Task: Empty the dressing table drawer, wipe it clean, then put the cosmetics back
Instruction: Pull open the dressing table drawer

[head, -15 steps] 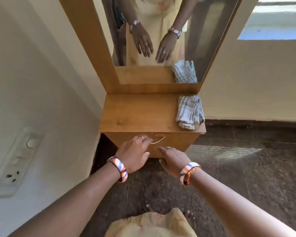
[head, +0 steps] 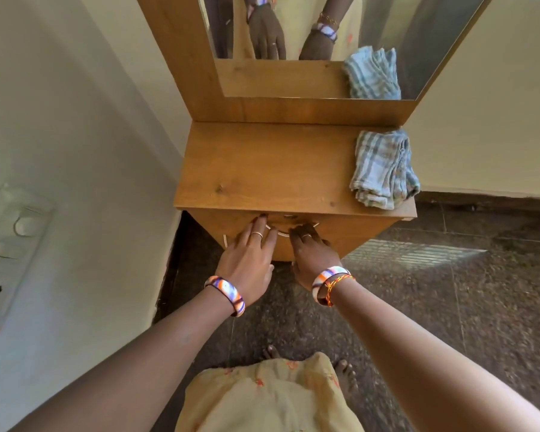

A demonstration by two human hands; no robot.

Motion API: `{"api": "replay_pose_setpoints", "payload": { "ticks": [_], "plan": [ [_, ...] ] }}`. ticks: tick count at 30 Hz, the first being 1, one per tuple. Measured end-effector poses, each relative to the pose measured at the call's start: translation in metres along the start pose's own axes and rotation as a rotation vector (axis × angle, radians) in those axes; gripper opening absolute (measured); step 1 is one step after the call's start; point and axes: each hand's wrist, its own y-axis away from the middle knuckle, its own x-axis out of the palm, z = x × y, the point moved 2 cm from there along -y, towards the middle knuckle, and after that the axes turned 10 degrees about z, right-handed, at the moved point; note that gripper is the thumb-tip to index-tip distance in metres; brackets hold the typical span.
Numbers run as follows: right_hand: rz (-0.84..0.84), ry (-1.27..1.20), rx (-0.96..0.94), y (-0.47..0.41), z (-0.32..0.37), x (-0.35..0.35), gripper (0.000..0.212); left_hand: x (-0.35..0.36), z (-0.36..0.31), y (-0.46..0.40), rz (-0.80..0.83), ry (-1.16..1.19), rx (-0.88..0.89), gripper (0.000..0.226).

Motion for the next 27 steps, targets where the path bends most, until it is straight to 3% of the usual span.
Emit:
{"api": "replay_pose_setpoints", "payload": {
  "ticks": [7,13,16,18,21,22,24,27],
  "plan": [
    [-0.091,0.051,0.029,0.012,0.013,0.006,0.045,0.015,-0.004,-0.001,-0.255,0.039,-0.031,0.074],
    [-0.167,0.165,-0.148,0.050,0.016,0.033,0.030,0.026,-0.002,0.019,-0.431,0.105,-0.022,0.049],
    [-0.162,0.019,-0.359,0.076,0.017,0.034,0.029,0.030,0.000,0.028,-0.424,0.152,0.064,0.050],
    [-0.374,-0.208,-0.489,0.097,0.016,0.023,0.026,0.039,-0.003,0.038,-0.483,0.074,0.065,0.050],
    [-0.813,-0.391,-0.305,0.108,-0.002,0.020,0.019,0.060,-0.010,0.057,-0.523,0.032,0.035,0.049],
    [-0.841,-0.409,-0.199,0.107,-0.008,0.025,0.019,0.066,-0.012,0.062,-0.528,0.051,0.034,0.050],
    [-0.738,-0.420,-0.065,0.099,-0.014,0.041,0.021,0.074,-0.014,0.074,-0.513,0.087,0.023,0.053],
    [-0.660,-0.467,0.008,0.100,-0.011,0.060,0.022,0.082,-0.018,0.093,-0.505,0.072,0.069,0.060]
  ]
}}
